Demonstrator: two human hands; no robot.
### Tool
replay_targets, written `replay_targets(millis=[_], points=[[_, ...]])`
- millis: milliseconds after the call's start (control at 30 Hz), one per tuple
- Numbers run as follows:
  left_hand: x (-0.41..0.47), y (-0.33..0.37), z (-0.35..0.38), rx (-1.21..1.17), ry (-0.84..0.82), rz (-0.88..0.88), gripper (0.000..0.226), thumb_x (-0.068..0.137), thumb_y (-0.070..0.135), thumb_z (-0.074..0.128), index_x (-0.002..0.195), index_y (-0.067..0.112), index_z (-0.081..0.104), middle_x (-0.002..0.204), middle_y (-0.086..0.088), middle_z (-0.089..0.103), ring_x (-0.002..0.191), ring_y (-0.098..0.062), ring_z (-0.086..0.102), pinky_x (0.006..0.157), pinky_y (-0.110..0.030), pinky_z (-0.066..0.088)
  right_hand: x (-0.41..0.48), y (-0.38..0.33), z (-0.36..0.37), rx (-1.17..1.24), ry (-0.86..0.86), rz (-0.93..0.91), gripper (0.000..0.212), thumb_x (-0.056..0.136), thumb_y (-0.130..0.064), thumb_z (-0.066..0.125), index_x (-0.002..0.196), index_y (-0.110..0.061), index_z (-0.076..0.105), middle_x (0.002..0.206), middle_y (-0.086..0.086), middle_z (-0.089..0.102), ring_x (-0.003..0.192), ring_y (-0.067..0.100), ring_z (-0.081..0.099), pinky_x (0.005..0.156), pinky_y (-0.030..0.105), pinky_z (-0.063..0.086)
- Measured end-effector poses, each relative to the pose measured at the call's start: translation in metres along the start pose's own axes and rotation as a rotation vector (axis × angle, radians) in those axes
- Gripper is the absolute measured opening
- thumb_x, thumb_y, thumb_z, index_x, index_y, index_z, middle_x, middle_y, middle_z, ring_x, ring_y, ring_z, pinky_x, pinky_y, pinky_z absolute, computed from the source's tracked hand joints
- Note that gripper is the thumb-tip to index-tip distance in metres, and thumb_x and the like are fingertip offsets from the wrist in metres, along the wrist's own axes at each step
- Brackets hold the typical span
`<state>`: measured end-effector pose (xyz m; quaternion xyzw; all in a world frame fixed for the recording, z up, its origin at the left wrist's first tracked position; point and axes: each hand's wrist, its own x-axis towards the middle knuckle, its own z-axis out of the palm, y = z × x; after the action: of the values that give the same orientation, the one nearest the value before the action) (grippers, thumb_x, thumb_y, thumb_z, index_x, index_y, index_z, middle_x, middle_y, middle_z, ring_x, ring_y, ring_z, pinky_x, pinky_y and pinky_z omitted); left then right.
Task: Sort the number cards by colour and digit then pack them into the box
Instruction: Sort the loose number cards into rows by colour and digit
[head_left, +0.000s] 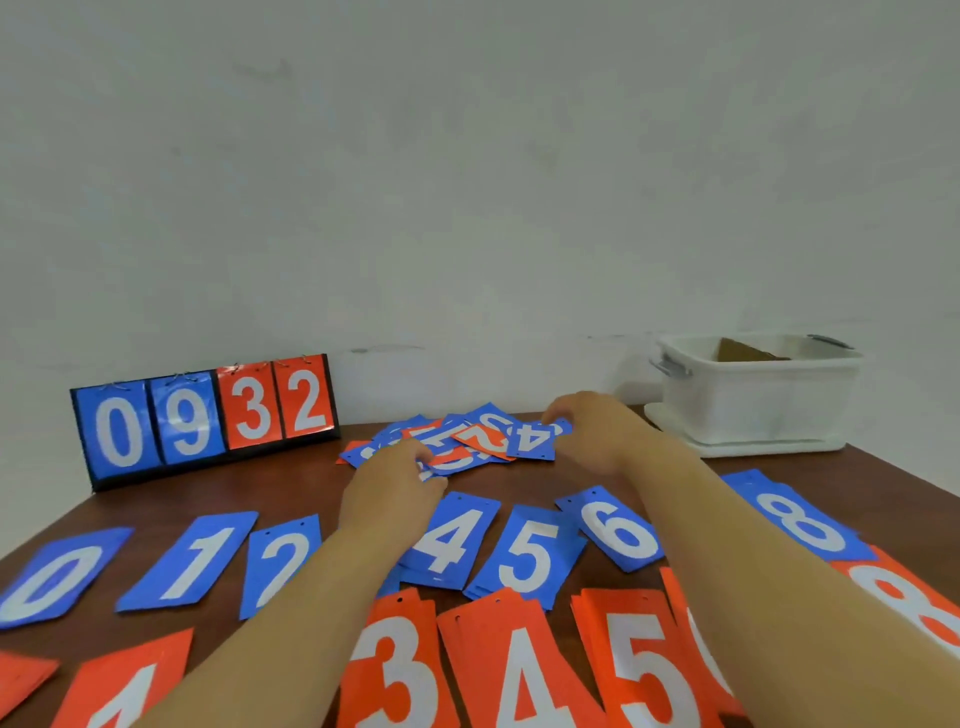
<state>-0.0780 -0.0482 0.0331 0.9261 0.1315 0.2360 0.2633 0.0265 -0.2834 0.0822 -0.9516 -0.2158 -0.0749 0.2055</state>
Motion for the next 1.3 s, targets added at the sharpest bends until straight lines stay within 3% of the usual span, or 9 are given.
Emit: replay_targets(millis=[267, 467, 600, 700, 800, 933, 1100, 1233, 1300], points=[[0.02, -0.012, -0.001, -0.092, 0.027, -0.058, 0.018, 0.096, 0.037, 0.066, 0.11, 0.027, 0.063, 0.087, 0.012, 0.059, 0.081, -0.007, 0.058, 0.074, -0.03, 0.051, 0.022, -0.028, 0.033, 0.0, -0.139, -0.024, 0.045, 0.09, -0.024, 0.061, 0.134, -0.028, 0.058, 0.143, -0.002, 0.053, 0.122, 0.02, 0.055, 0.094, 0.027, 0.046], [0.039, -0.03, 0.007, -0.192, -0.014, -0.175, 0.019, 0.095, 0.035, 0.067, 0.111, 0.025, 0.067, 0.104, 0.005, 0.061, 0.08, -0.008, 0.059, 0.071, -0.029, 0.049, 0.05, -0.028, 0.051, -0.053, -0.176, 0.041, 0.051, 0.092, -0.026, 0.061, 0.142, -0.021, 0.052, 0.146, 0.004, 0.051, 0.127, 0.024, 0.052, 0.102, 0.033, 0.046], [0.043, -0.041, 0.012, -0.34, 0.041, -0.255, 0.012, 0.096, 0.032, 0.065, 0.104, 0.025, 0.069, 0.095, 0.008, 0.062, 0.076, -0.008, 0.06, 0.064, -0.028, 0.05, 0.061, -0.035, 0.06, -0.12, -0.193, -0.009, 0.048, 0.094, -0.026, 0.059, 0.141, -0.019, 0.053, 0.149, 0.004, 0.048, 0.13, 0.025, 0.05, 0.105, 0.033, 0.043], [0.047, -0.047, 0.017, -0.302, 0.038, -0.248, 0.014, 0.096, 0.031, 0.063, 0.109, 0.025, 0.067, 0.087, 0.013, 0.06, 0.074, -0.007, 0.06, 0.07, -0.03, 0.053, 0.067, -0.037, 0.068, -0.121, -0.194, -0.022, 0.05, 0.093, -0.028, 0.059, 0.141, -0.02, 0.053, 0.148, 0.004, 0.049, 0.129, 0.026, 0.05, 0.103, 0.035, 0.045], [0.053, -0.055, 0.026, -0.154, -0.053, -0.205, 0.026, 0.095, 0.033, 0.064, 0.12, 0.027, 0.063, 0.111, 0.003, 0.066, 0.092, -0.016, 0.064, 0.08, -0.033, 0.055, 0.076, -0.036, 0.075, -0.146, -0.19, -0.017, 0.056, 0.092, -0.035, 0.061, 0.145, -0.022, 0.047, 0.147, 0.007, 0.047, 0.128, 0.029, 0.05, 0.103, 0.039, 0.046], [0.071, -0.061, 0.043, 0.08, -0.156, -0.181, 0.049, 0.092, 0.046, 0.065, 0.138, 0.033, 0.053, 0.147, -0.004, 0.045, 0.121, -0.025, 0.054, 0.094, -0.038, 0.051, 0.096, -0.019, 0.089, -0.259, -0.216, 0.064, 0.071, 0.092, -0.056, 0.055, 0.153, -0.024, 0.034, 0.155, 0.011, 0.036, 0.141, 0.032, 0.035, 0.116, 0.048, 0.031], [0.101, -0.056, 0.059, 0.207, -0.251, -0.19, 0.056, 0.091, 0.055, 0.062, 0.142, 0.035, 0.049, 0.151, -0.007, 0.035, 0.127, -0.029, 0.049, 0.102, -0.045, 0.049, 0.113, 0.017, 0.109, -0.277, -0.301, 0.223, 0.083, 0.09, -0.076, 0.034, 0.159, -0.036, 0.01, 0.167, 0.009, 0.001, 0.151, 0.044, 0.001, 0.121, 0.058, 0.013], [0.133, -0.056, 0.069, 0.241, -0.283, -0.169, 0.059, 0.091, 0.056, 0.061, 0.143, 0.031, 0.049, 0.151, -0.01, 0.035, 0.128, -0.031, 0.049, 0.102, -0.042, 0.048, 0.12, 0.027, 0.117, -0.167, -0.395, 0.224, 0.061, 0.098, -0.065, 0.016, 0.156, -0.049, 0.007, 0.168, 0.003, 0.003, 0.15, 0.047, 0.004, 0.119, 0.062, 0.012], [0.149, -0.056, 0.076, 0.271, -0.303, -0.16, 0.062, 0.092, 0.057, 0.059, 0.147, 0.032, 0.045, 0.153, -0.011, 0.034, 0.13, -0.032, 0.048, 0.103, -0.041, 0.047, 0.134, 0.042, 0.129, -0.187, -0.435, 0.235, 0.08, 0.077, -0.08, 0.006, 0.153, -0.054, 0.011, 0.168, 0.001, 0.01, 0.15, 0.045, 0.009, 0.116, 0.063, 0.015]])
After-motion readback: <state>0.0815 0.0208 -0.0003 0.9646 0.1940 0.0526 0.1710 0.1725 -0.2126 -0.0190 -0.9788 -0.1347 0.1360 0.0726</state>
